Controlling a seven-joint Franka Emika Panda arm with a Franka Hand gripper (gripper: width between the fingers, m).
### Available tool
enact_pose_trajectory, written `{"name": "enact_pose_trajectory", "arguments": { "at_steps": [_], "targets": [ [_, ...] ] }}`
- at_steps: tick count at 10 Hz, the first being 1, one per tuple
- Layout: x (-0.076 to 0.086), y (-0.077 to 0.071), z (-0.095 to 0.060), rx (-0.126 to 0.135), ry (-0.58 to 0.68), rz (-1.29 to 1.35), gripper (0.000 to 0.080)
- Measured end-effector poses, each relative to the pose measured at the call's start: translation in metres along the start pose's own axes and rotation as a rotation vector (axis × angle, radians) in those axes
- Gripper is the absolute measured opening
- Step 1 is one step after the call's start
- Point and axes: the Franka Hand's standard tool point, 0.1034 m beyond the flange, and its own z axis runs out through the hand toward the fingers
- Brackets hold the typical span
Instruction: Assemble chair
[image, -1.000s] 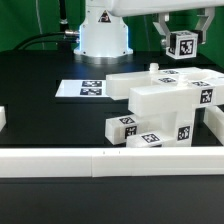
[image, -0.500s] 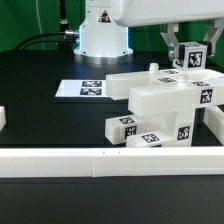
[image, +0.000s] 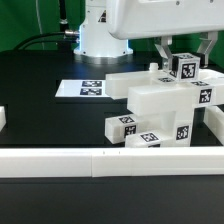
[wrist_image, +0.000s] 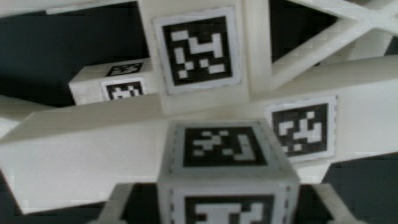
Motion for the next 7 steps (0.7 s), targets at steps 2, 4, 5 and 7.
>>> {"name": "enact_pose_trajectory", "arguments": {
  "at_steps": [2,4,5,7],
  "targets": [
    [0.0000,0.0007,0.0010,-0.001,0.000,0.000,0.0284],
    [0.0012,0.0031,0.0007,-0.005,0.009,-0.006,0.0284],
    [0.0031,0.0062,0.0004,-0.012,0.027,-0.012,0.0284],
    [0.0032,0.0064,0.0004,-0.013,0.028,-0.009,0.0284]
  ]
}}
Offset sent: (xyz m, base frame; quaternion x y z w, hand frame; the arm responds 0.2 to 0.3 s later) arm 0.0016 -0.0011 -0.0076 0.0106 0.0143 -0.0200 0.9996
